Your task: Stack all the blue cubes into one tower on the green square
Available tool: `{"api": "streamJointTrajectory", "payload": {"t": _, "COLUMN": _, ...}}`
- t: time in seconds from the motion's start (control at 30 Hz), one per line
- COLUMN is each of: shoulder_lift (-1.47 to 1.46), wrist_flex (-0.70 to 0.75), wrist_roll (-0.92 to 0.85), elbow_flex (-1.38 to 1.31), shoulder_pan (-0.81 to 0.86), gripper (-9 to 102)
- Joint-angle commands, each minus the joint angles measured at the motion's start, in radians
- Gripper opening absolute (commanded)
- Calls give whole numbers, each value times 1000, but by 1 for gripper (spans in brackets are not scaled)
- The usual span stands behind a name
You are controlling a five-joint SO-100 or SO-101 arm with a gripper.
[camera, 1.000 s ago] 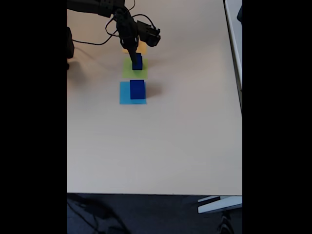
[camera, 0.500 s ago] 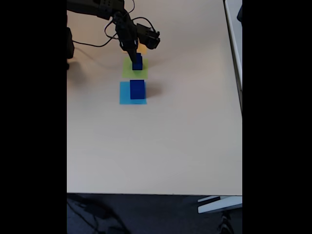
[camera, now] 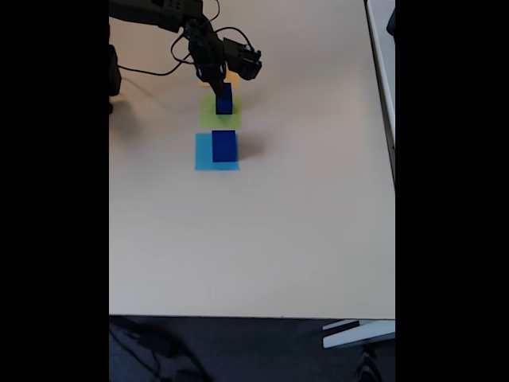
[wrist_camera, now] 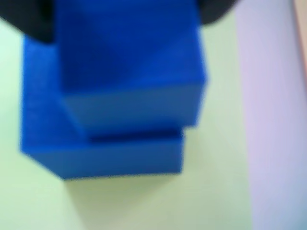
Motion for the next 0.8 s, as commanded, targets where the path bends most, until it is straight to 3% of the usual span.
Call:
{"api": "streamJointTrajectory", "payload": {"t": 0.0, "shoulder_lift": 69, "wrist_flex": -14, "wrist_roll": -20, "elbow_flex": -37, "shoulder_pan": 12, "gripper": 2}}
{"api": "streamJointTrajectory", "payload": {"t": 0.23, "shoulder_lift": 48, "wrist_flex": 18, "wrist_roll": -41, "elbow_flex": -120, "shoulder_pan": 12, "gripper": 0}}
{"api": "streamJointTrajectory", "payload": {"t": 0.43, "shoulder_lift": 34, "wrist_flex": 137, "wrist_roll": -69, "elbow_flex": -241, "shoulder_pan": 32, "gripper": 0}}
{"api": "streamJointTrajectory", "payload": {"t": 0.77, "shoulder_lift": 23, "wrist_flex": 186, "wrist_roll": -262, "elbow_flex": -347, "shoulder_pan": 196, "gripper": 0}}
